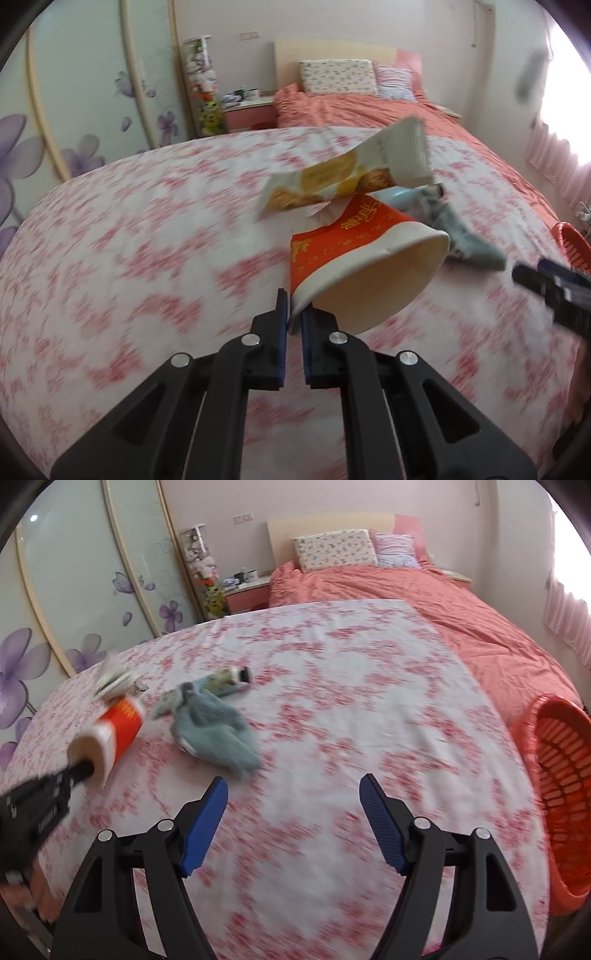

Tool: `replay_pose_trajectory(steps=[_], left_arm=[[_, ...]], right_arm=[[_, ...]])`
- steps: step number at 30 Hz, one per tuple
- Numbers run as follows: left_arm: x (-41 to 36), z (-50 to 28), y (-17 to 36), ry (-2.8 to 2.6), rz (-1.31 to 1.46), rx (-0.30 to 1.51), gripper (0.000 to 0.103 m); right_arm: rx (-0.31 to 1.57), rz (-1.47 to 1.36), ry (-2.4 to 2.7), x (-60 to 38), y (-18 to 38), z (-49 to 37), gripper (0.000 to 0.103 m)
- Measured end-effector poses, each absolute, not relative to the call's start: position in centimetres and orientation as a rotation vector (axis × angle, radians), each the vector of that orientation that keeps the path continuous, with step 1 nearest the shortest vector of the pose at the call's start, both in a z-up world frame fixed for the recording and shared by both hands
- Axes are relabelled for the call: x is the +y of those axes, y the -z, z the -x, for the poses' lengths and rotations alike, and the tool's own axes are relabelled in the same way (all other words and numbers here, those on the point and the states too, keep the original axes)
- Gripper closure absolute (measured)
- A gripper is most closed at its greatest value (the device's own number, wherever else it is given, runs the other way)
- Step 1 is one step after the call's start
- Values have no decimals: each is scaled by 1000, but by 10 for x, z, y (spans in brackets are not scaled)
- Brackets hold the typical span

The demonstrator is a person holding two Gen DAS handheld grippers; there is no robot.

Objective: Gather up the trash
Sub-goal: 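Grasp the orange-and-white cup with the left tool while the right tool grasps the grey-green sock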

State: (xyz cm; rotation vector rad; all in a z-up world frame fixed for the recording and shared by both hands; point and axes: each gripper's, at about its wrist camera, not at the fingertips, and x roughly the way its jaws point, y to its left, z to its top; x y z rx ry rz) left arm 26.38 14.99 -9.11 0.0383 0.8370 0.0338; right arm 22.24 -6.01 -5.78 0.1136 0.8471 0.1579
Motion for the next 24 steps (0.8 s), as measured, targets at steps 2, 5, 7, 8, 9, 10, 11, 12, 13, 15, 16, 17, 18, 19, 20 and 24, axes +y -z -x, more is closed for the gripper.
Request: replay_pose_trajectory(steps=[2,5,7,8,9,10,11,12,13,15,16,17,18,19,20,24], left_arm=[[162,-257,93,-47,-23,848,95],[174,-252,96,-54,2,866,94],[179,-251,98,-51,26,883,92],[180,-250,98,-50,33,884,91],[181,-249,98,-49,37,883,91],[181,-248,98,-47,38,881,90],[182,-246,98,-43,37,878,88],[180,-246,98,-39,34,874,87],[178,-246,96,-37,32,872,86],[176,-246,95,-34,28,865,83],[174,-246,95,-33,27,863,82],[172,-247,95,-31,27,862,80],[171,-247,94,-30,27,861,79],[169,-247,94,-30,24,859,77],[167,-248,94,-31,22,856,74],[162,-249,94,-30,13,852,70]], right_arm=[[855,-114,-171,-50,59,-231,34],[879,-107,-181,-36,62,-244,40],[890,-88,-177,-29,66,-250,50],[885,-71,-171,-26,66,-249,60],[886,-66,-181,-24,66,-249,67],[893,-74,-194,-24,66,-248,80],[894,-83,-199,-25,66,-246,86],[892,-87,-201,-27,65,-243,89],[890,-89,-199,-29,64,-240,90],[886,-102,-187,-38,64,-231,91],[883,-106,-181,-42,63,-228,91],[880,-109,-171,-47,62,-223,91],[877,-109,-166,-51,62,-219,91],[875,-104,-160,-57,61,-213,91],[874,-96,-156,-62,60,-207,91],[877,-91,-176,-76,55,-193,90]])
